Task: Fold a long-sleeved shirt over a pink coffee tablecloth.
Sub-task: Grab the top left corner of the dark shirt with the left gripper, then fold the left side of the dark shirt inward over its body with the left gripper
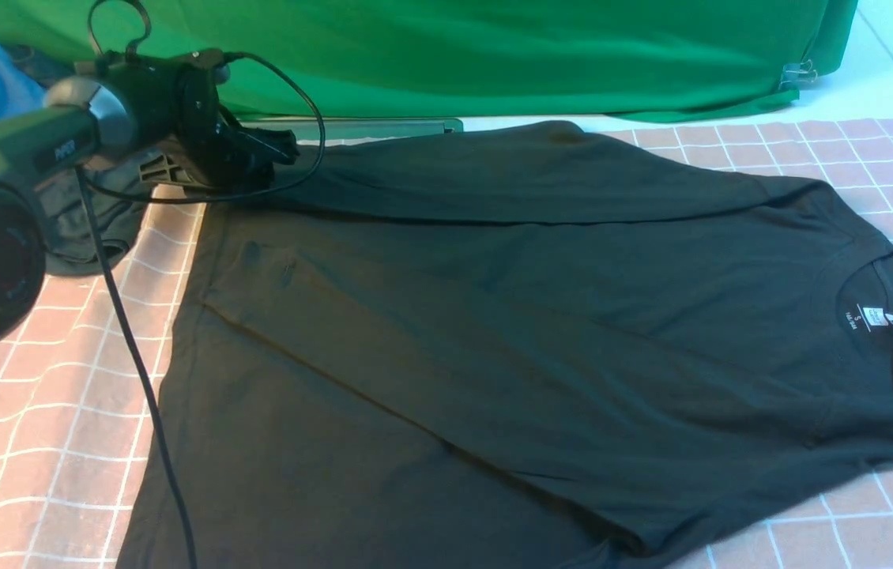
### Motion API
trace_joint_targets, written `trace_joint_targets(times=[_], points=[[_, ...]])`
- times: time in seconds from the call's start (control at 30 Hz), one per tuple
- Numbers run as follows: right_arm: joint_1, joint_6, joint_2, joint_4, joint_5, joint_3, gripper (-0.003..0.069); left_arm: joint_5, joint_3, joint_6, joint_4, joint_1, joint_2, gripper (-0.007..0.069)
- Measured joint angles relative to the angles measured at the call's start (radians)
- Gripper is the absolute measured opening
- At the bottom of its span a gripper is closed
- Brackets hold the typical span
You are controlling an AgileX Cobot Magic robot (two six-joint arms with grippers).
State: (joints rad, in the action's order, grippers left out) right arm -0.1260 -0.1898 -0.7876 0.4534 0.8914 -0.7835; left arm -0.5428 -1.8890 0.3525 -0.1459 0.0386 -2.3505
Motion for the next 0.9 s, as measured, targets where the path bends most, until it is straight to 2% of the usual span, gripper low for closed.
trace_joint_targets(times=[0.03,0.07,0.13,0.57,0.73,0.9], points=[[0.0,0.0,0.0,0.0,0.0,0.0,0.0144,-0.004,0.0,-0.009,0.001,0.0,0.0,0.0183],[0.0,0.001,0.0,0.0,0.0,0.0,0.0144,-0.008,-0.001,-0.024,0.005,0.0,0.0,0.0099],[0.0,0.001,0.0,0.0,0.0,0.0,0.0144,-0.015,-0.001,-0.037,0.005,0.0,0.005,0.0046],[0.0,0.002,0.0,0.0,0.0,0.0,0.0144,-0.17,-0.001,-0.046,0.024,0.0,0.166,0.0031],[0.0,0.001,0.0,-0.003,0.0,0.0,0.0144,-0.283,-0.001,-0.09,0.086,0.0,0.239,0.0031],[0.0,0.011,0.0,-0.097,-0.033,0.0,0.0144,-0.423,0.033,-0.105,0.126,0.0,0.342,0.0031]])
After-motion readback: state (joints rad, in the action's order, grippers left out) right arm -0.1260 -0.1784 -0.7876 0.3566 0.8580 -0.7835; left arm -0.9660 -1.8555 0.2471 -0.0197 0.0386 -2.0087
